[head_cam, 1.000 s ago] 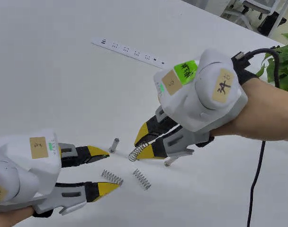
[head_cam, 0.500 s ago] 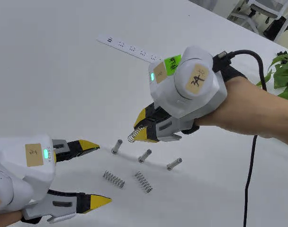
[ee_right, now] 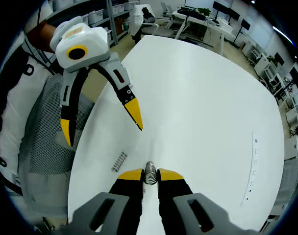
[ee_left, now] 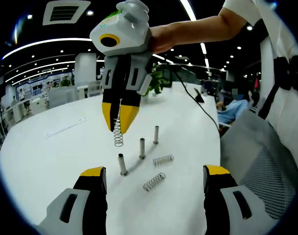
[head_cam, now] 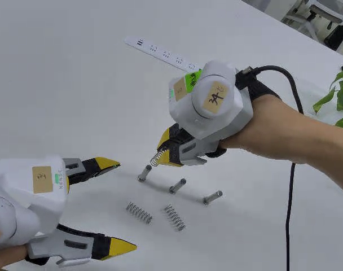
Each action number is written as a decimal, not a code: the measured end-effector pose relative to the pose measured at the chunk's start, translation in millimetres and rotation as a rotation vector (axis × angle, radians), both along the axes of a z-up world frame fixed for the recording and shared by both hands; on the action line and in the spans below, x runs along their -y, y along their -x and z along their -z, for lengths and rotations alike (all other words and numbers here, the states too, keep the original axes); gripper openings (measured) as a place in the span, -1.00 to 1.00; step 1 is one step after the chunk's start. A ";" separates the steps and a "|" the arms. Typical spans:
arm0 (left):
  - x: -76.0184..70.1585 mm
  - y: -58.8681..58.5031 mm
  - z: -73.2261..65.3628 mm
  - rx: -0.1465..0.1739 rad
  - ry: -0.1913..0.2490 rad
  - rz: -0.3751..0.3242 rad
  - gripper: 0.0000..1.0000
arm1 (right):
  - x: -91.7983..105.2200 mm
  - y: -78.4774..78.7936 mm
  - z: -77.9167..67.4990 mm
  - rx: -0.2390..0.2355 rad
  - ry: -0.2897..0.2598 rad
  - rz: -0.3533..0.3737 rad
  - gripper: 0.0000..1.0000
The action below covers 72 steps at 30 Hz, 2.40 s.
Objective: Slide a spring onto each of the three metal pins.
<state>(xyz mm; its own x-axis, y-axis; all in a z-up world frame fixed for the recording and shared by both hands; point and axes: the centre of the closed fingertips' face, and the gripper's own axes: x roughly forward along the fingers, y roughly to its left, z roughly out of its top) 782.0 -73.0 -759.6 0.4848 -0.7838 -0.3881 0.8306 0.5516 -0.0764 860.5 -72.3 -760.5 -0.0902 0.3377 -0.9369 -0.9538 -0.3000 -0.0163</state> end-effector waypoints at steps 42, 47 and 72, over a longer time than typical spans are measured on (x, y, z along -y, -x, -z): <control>5.7 -1.5 8.4 -0.015 0.056 0.004 0.70 | -2.2 3.2 39.3 -0.052 0.022 0.024 -0.76; 4.9 -1.4 9.2 -0.017 0.055 0.003 0.69 | -2.2 3.7 43.6 -0.051 0.018 0.026 -0.76; 5.8 -2.1 9.3 -0.022 0.056 0.005 0.68 | -1.7 3.9 71.1 -0.029 0.013 0.023 -0.76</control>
<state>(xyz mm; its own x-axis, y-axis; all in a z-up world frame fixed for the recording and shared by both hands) 784.0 -78.8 -768.9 0.4724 -0.8071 -0.3541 0.8312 0.5416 -0.1256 856.7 -70.6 -831.5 -0.1100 0.3276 -0.9384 -0.9605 -0.2779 0.0156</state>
